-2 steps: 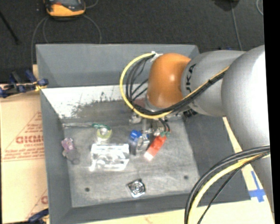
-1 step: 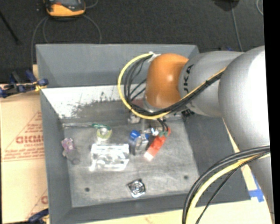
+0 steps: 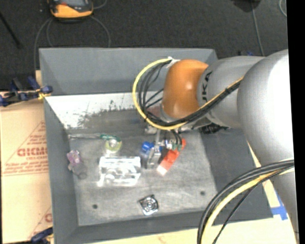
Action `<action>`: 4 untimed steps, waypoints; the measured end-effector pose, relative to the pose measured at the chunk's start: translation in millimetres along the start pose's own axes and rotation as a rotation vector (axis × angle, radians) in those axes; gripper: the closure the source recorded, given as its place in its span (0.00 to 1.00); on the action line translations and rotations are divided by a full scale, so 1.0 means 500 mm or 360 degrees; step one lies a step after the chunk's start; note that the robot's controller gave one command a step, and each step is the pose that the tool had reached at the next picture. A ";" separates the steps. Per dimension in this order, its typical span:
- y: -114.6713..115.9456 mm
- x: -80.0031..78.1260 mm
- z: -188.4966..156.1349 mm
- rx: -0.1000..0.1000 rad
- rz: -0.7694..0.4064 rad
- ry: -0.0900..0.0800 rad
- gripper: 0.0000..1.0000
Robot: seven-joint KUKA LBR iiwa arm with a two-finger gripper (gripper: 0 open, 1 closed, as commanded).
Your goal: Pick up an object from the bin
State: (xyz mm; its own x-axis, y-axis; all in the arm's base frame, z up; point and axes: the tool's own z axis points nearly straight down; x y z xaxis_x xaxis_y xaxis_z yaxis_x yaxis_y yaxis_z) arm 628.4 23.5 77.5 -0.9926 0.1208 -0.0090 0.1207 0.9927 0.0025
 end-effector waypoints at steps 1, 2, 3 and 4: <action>-0.012 -0.008 0.001 -0.0004 0.0255 0.0003 0.00; -0.009 -0.017 0.001 -0.0002 0.0515 0.0006 0.00; -0.007 -0.020 -0.006 -0.0004 0.0513 0.0007 1.00; -0.012 -0.024 -0.002 -0.0004 0.0515 -0.0024 0.00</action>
Offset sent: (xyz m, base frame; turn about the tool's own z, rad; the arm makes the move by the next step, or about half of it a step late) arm -0.0010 -0.0071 -0.0075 0.1645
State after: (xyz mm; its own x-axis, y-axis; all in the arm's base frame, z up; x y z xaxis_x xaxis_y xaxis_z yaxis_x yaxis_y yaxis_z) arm 639.8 16.2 78.5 -0.9024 0.4303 -0.0224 0.4302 0.9027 0.0104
